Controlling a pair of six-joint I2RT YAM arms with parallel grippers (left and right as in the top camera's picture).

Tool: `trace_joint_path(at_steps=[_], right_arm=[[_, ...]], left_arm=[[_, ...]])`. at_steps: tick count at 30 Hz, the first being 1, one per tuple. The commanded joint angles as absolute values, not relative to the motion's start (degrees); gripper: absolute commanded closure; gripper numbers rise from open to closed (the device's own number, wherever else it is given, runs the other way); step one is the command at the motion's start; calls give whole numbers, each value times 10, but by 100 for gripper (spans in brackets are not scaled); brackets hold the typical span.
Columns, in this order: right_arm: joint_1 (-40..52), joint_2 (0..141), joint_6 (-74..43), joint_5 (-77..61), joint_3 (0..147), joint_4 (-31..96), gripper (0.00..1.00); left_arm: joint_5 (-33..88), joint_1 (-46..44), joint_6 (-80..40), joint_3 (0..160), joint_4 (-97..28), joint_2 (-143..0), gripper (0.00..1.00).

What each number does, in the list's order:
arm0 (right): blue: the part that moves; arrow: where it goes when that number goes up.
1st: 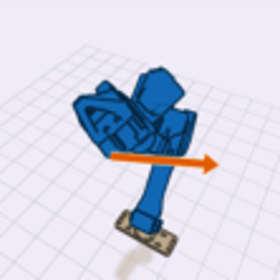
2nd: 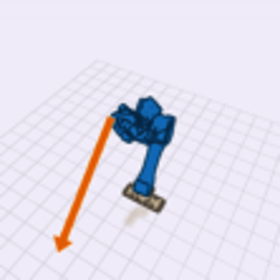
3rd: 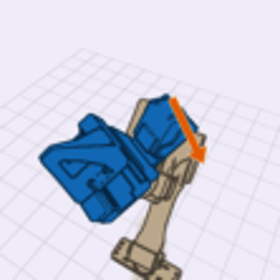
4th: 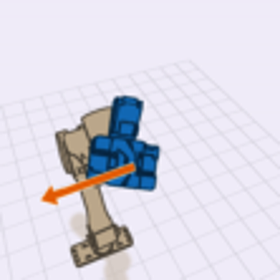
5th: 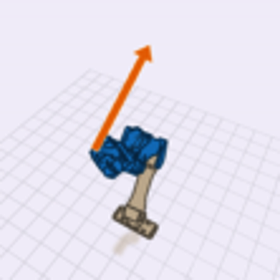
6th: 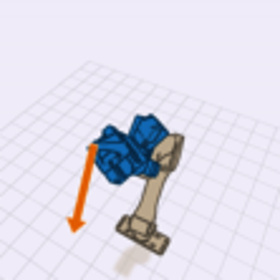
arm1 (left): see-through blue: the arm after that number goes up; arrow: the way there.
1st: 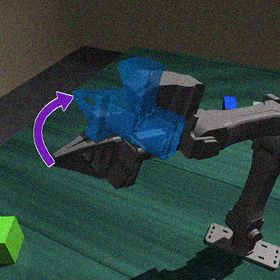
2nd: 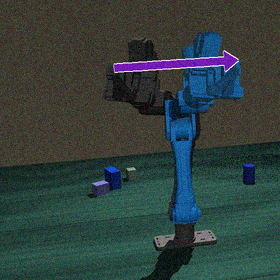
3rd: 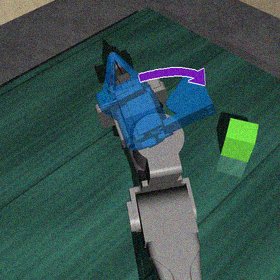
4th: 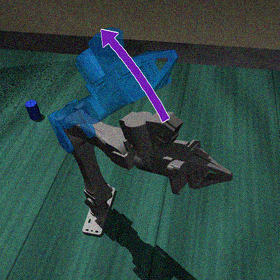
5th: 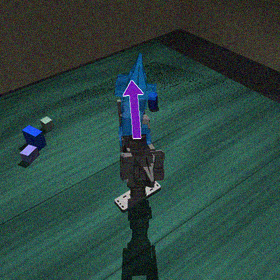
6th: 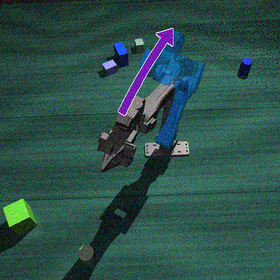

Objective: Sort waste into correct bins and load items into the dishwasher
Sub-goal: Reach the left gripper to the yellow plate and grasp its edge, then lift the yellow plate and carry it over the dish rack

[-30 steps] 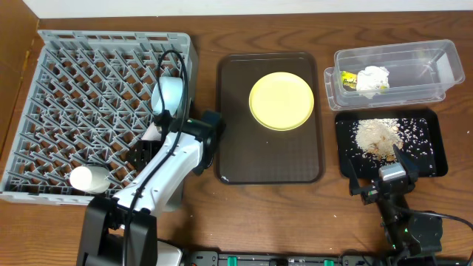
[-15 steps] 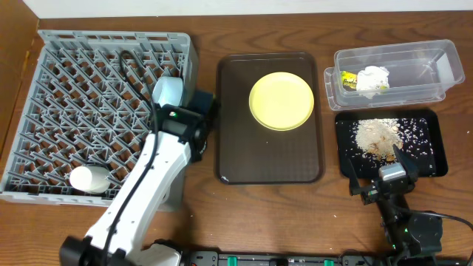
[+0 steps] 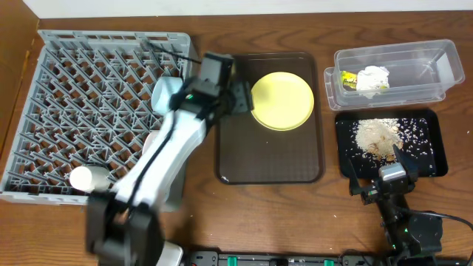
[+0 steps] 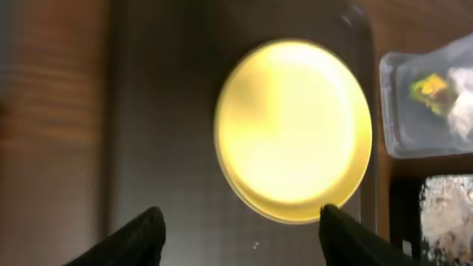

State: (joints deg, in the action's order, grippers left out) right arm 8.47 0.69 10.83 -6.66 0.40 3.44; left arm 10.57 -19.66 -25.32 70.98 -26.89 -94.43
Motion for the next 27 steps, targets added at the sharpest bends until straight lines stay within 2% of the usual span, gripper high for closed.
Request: trace_joint_path(at_steps=[1, 7, 12, 15, 16, 20, 27], right_arm=[[82, 4, 112, -69, 3, 36, 1], [82, 4, 112, -69, 3, 36, 1], [82, 4, 112, -69, 3, 36, 1], [82, 4, 112, -69, 3, 36, 1], [82, 4, 112, -69, 3, 36, 1], [82, 4, 112, -69, 3, 36, 1], [82, 4, 112, -69, 3, 36, 1]], left_arm=[[205, -197, -279, 712, -229, -1036, 34], [219, -197, -317, 712, -170, -1133, 38], [219, -197, -339, 712, -157, -1177, 48], [219, -197, -344, 712, -158, -1188, 61], [219, -197, -344, 712, -158, -1190, 70], [219, -197, -344, 712, -157, -1190, 92], [253, -187, -292, 712, -144, -1173, 93]])
